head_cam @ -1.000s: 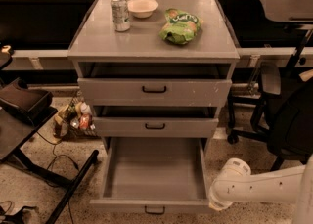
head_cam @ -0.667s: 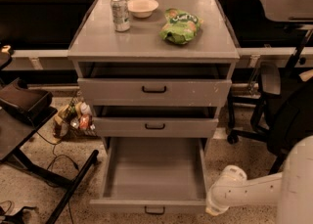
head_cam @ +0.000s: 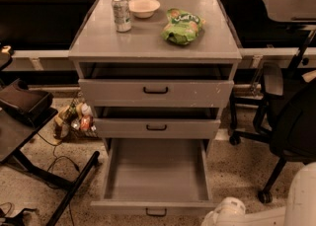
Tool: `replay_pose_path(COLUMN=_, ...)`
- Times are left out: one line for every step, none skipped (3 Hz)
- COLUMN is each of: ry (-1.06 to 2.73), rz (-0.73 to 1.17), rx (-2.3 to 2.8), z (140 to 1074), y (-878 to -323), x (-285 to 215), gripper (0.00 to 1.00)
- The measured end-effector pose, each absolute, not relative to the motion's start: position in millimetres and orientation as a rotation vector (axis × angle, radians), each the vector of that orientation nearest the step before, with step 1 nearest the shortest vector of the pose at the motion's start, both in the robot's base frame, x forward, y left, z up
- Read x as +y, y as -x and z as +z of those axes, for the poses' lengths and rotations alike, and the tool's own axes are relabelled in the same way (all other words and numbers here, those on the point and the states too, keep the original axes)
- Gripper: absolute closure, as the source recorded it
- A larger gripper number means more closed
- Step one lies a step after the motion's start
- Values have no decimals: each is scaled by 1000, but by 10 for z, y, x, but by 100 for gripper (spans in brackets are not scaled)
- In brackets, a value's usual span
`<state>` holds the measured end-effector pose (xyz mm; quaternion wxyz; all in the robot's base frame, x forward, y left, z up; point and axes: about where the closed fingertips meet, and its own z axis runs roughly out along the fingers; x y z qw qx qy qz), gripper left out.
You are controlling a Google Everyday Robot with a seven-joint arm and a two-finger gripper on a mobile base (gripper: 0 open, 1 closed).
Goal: Close bottom drawer
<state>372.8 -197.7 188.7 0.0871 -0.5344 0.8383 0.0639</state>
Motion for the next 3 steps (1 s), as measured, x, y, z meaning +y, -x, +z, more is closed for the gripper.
replay_pose_path(ry=1607, rz=244, rx=2382, z=1454, y=-3687, x=-1748, gripper=100)
replay_pose_path(ry=1614, rz=276, rx=2291, z=1111, y=-3889, x=-1545, gripper=100)
replay_pose_path(ry=1599, rz=274, rx=2224, z=943, y=-4206, x=-1412, gripper=100)
